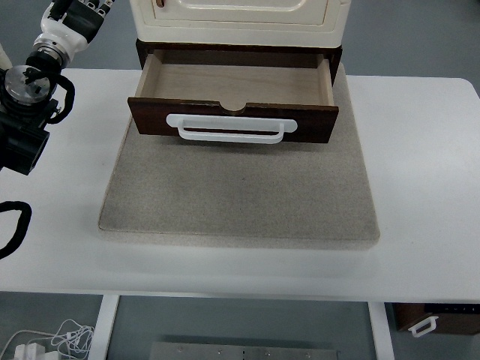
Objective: Close the drawer under the combination cabinet
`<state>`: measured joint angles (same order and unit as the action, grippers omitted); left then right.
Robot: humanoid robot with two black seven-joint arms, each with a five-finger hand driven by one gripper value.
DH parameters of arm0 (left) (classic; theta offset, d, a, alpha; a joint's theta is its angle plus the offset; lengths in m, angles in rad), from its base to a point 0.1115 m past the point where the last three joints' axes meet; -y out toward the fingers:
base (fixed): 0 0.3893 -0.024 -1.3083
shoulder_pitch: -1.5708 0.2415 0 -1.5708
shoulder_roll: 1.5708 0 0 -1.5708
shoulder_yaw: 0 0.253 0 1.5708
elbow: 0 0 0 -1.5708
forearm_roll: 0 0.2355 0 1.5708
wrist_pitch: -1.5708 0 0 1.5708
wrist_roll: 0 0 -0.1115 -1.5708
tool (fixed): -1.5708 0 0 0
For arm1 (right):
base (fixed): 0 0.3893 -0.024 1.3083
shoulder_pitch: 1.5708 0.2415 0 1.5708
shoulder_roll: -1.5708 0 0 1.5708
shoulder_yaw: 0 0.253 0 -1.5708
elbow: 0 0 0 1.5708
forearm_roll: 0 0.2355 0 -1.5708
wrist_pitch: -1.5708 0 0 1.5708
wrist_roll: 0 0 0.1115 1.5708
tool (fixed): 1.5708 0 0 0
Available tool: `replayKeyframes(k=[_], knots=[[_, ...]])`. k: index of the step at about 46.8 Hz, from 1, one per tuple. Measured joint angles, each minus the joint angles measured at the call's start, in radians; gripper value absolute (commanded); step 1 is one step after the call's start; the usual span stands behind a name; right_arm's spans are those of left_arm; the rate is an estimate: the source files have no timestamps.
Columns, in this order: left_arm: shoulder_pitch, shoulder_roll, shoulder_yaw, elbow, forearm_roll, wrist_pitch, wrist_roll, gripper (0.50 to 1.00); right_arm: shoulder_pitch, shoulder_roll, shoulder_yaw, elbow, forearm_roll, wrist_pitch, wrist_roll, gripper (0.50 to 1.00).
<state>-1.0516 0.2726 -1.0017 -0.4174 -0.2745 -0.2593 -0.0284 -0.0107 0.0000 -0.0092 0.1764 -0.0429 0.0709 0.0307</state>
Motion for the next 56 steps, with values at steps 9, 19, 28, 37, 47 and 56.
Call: replayKeyframes(k=[9, 19, 28, 37, 47, 56], knots=[[0.002, 0.0, 0.0, 0.0, 0.0, 0.0, 0.0, 0.999, 0.0, 0.0, 0.0, 0.0, 0.0, 0.0, 0.0, 0.952], [0.01, 0.011, 0.003, 0.0, -0.007, -0.007, 0.001, 0.999, 0.0, 0.0, 0.0, 0.0, 0.0, 0.0, 0.0, 0.952], [0.01, 0.018, 0.003, -0.002, -0.009, -0.011, 0.005, 0.999, 0.0, 0.0, 0.0, 0.0, 0.0, 0.0, 0.0, 0.952], [0.013, 0.029, 0.005, -0.051, 0.0, -0.014, 0.008, 0.999, 0.0, 0.0, 0.0, 0.0, 0.0, 0.0, 0.0, 0.952], [0.003, 0.065, 0.004, -0.052, 0.019, -0.014, 0.001, 0.999, 0.0, 0.0, 0.0, 0.0, 0.0, 0.0, 0.0, 0.952], [-0.005, 0.124, -0.004, -0.081, 0.019, -0.014, 0.001, 0.999, 0.0, 0.0, 0.0, 0.0, 0.0, 0.0, 0.0, 0.952]])
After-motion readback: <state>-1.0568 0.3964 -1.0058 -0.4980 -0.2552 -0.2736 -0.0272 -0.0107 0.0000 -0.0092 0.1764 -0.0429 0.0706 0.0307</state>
